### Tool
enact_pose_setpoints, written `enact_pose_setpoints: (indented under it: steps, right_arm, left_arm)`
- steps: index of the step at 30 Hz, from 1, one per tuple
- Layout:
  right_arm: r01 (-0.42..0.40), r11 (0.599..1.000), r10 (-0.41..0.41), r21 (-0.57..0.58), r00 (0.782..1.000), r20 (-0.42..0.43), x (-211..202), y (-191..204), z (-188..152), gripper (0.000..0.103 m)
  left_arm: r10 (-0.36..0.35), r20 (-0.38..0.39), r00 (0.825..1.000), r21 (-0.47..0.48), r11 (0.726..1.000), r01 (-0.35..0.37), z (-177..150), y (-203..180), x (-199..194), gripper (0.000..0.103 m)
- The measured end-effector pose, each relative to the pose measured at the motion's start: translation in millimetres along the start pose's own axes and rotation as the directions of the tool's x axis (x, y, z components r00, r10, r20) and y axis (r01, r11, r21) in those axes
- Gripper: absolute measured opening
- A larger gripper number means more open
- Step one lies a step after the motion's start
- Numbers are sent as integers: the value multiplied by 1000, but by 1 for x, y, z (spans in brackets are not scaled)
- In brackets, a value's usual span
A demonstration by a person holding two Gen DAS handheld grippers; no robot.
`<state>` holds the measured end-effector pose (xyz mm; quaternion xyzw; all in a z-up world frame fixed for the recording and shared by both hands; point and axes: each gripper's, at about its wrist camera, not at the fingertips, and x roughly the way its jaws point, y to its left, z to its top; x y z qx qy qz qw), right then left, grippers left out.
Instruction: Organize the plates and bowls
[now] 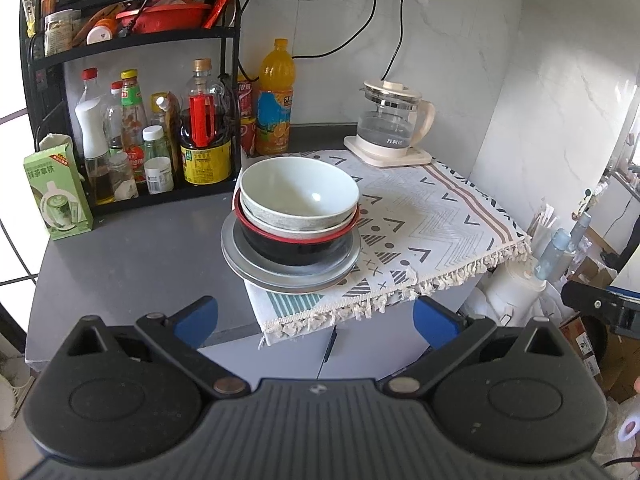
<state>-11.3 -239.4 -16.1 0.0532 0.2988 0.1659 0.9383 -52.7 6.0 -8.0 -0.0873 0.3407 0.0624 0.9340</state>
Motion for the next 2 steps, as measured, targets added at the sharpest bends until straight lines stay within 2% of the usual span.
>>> enact_pose_setpoints:
  steps: [2]
  right_arm:
    - [-1,1000,1,-4,1000,-1,1,2,-1,103]
  left_arm:
    - [1,2,1000,-6,1000,-1,-1,2,-1,103]
